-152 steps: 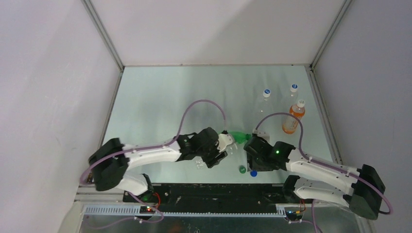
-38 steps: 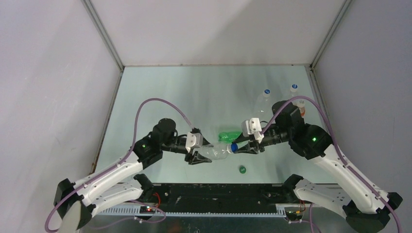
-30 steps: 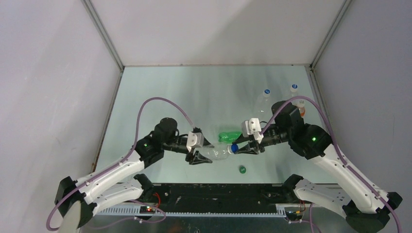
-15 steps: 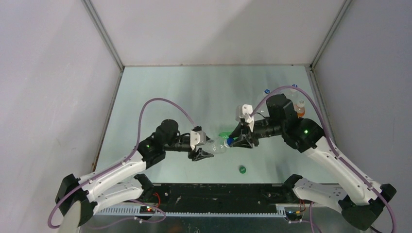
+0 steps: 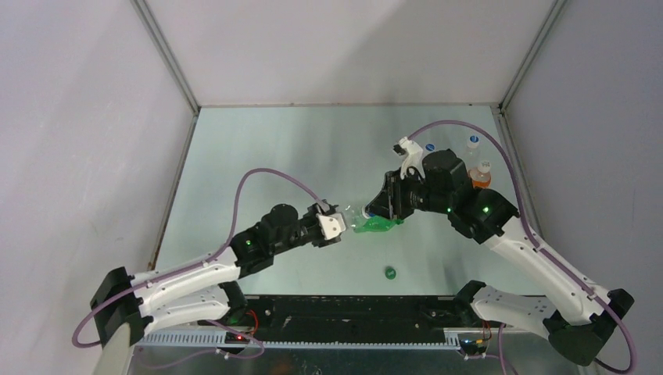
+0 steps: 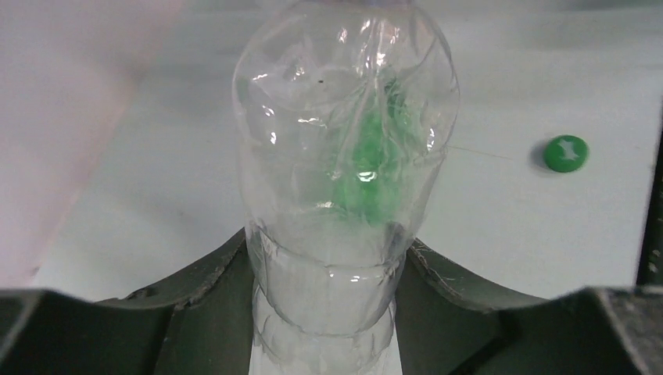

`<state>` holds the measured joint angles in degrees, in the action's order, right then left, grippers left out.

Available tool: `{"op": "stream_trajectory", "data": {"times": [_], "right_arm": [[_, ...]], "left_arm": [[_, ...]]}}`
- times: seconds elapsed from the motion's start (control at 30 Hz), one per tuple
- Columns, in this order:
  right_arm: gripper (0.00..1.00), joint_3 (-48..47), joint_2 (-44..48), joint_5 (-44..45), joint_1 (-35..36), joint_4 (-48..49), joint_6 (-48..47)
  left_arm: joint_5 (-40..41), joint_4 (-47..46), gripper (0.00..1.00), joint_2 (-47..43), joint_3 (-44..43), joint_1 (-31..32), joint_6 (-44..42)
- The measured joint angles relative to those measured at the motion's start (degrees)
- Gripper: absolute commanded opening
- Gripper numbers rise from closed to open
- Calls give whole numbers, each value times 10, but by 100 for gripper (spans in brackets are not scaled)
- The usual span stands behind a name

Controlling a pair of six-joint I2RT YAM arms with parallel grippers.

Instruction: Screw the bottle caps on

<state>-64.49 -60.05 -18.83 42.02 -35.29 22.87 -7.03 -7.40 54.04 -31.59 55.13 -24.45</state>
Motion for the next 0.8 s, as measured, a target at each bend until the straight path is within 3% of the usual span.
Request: {"op": "stream_trajectory", "data": {"times": [0.2, 0.27, 0.3, 0.33, 0.37, 0.43, 0.5, 0.8], "right_arm": [[3, 0, 10, 87, 8, -10, 130], [20, 0, 15, 105, 10, -10, 156], [35, 0, 18, 112, 11, -10, 164], [42, 0, 22, 117, 12, -10, 169], [55, 0, 24, 123, 13, -9, 172], [70, 1, 28, 132, 14, -8, 171], [78, 6, 33, 139, 14, -4, 154], [84, 16, 101, 120, 8, 16, 20]], "left_arm": [[67, -42, 0, 23, 1, 27, -18], [74, -57, 0, 27, 4, 29, -21], [75, -65, 0, 28, 7, 30, -20], [77, -74, 0, 29, 10, 30, -20], [80, -80, 0, 30, 11, 31, -19], [82, -101, 0, 32, 18, 34, -11], [83, -125, 0, 32, 22, 36, 1], [21, -150, 0, 31, 40, 0, 76]]}}
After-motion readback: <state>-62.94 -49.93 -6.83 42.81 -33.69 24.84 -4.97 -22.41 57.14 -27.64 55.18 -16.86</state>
